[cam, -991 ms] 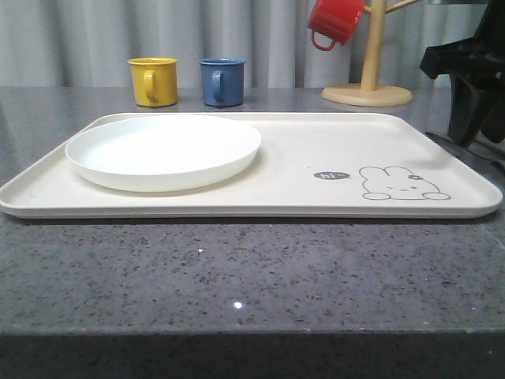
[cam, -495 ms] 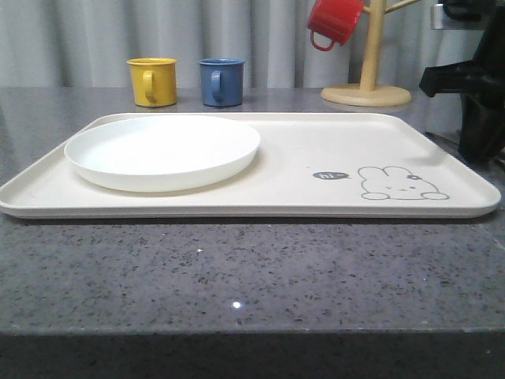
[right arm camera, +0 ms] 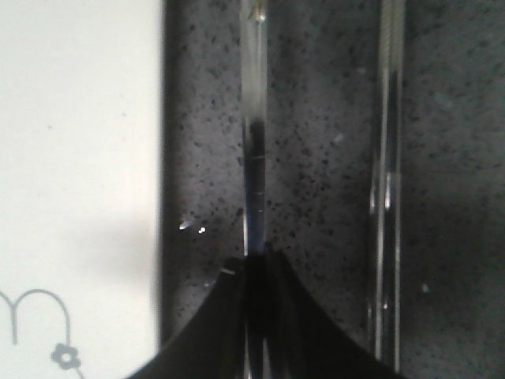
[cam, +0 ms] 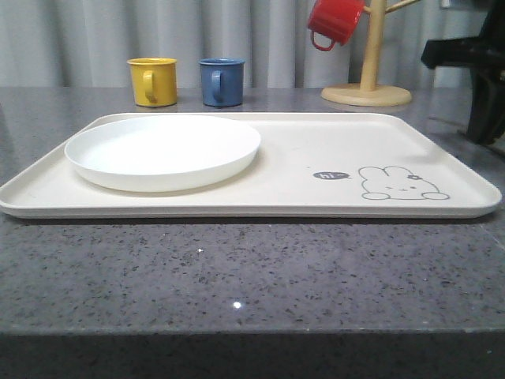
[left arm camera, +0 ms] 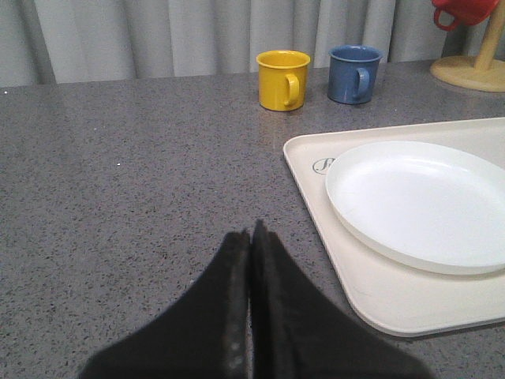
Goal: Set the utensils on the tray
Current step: 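Grasp the fork on the table with the right gripper, then lower the fork onto the tray beside the plate and release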
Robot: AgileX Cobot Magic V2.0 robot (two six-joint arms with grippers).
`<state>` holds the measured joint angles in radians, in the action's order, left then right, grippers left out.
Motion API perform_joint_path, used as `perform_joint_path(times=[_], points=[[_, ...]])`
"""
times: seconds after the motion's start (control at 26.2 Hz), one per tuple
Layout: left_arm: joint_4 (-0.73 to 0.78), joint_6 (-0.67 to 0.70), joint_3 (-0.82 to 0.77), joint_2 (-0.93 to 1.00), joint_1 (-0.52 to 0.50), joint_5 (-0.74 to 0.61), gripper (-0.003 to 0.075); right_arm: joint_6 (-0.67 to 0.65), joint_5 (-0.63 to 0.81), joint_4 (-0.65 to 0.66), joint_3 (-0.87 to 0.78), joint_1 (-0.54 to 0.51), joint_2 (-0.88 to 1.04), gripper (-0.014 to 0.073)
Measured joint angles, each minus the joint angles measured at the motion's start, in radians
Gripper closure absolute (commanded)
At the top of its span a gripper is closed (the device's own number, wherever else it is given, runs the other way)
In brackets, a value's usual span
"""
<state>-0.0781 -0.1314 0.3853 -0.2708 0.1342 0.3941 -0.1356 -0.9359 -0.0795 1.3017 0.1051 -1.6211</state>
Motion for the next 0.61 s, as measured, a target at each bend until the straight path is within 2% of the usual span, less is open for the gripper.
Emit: perform_joint_path(times=[0.08, 0.23, 0.38, 0.61], points=[[0.000, 0.000, 0.000, 0.000, 0.000, 0.000, 0.0738, -0.028, -0.038, 0.020, 0.040, 0.032, 0.019, 0.0652], [0.000, 0.000, 0.000, 0.000, 0.000, 0.000, 0.0738, -0.125, -0.086, 0.060, 0.098, 0.170, 0.025, 0.0652], [0.000, 0.000, 0.000, 0.000, 0.000, 0.000, 0.0738, -0.226, -0.057, 0.066, 0.144, 0.313, 0.003, 0.0652], [0.000, 0.000, 0.000, 0.000, 0.000, 0.000, 0.0738, -0.349, -0.013, 0.066, 0.213, 0.415, -0.102, 0.0652]])
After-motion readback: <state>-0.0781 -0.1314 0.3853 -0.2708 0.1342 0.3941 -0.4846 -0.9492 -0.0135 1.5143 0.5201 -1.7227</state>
